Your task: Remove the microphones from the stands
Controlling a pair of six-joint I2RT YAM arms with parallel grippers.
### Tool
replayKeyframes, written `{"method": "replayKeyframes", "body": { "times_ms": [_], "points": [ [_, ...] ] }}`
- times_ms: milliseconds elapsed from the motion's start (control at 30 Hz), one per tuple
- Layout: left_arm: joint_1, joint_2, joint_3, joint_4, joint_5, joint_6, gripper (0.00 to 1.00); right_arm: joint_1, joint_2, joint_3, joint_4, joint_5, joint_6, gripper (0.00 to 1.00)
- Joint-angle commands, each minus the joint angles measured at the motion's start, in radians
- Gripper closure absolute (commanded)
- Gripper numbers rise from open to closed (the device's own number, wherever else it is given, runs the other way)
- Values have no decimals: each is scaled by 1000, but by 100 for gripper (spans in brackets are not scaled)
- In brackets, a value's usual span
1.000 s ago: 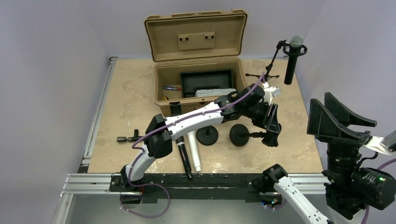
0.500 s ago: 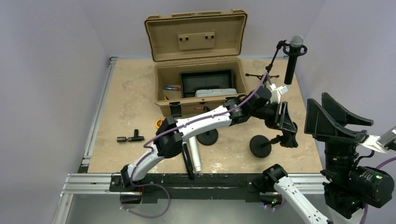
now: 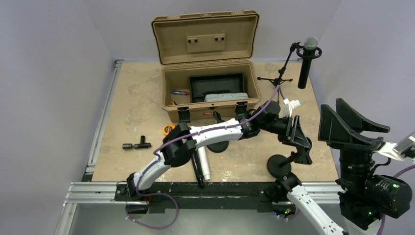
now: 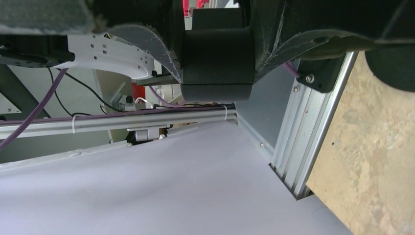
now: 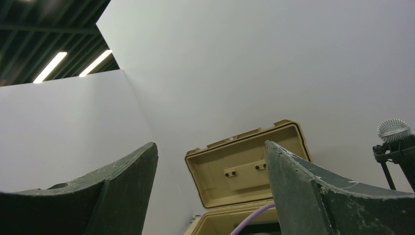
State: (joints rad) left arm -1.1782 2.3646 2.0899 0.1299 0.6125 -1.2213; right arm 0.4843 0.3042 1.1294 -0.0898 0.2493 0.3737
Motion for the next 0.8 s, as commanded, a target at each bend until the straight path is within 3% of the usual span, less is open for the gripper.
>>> {"method": "replayKeyframes", "body": {
  "times_ms": [0, 133, 333, 400, 433, 533, 767],
  "points": [
    [22, -150, -129, -57, -34, 102, 76, 2, -8, -18, 2, 5, -2, 22],
    [52, -237, -223, -85, -60, 156, 43, 2, -6, -26, -4, 2, 3, 21],
    [81, -318, -229, -225, -77, 255, 4, 2, 27, -22, -47, 9, 12, 20],
    [89, -342, -223, -284, -90, 294, 0, 2, 42, -19, -64, 18, 15, 19],
    [93, -356, -222, -315, -99, 325, 0, 2, 53, -17, -72, 26, 17, 13],
    [103, -418, -225, -431, -144, 415, 0, 2, 99, -3, -113, 56, 30, 7],
    [170, -694, -287, -672, -285, 621, 0, 2, 196, -18, -112, 144, 85, 1]
  ]
}}
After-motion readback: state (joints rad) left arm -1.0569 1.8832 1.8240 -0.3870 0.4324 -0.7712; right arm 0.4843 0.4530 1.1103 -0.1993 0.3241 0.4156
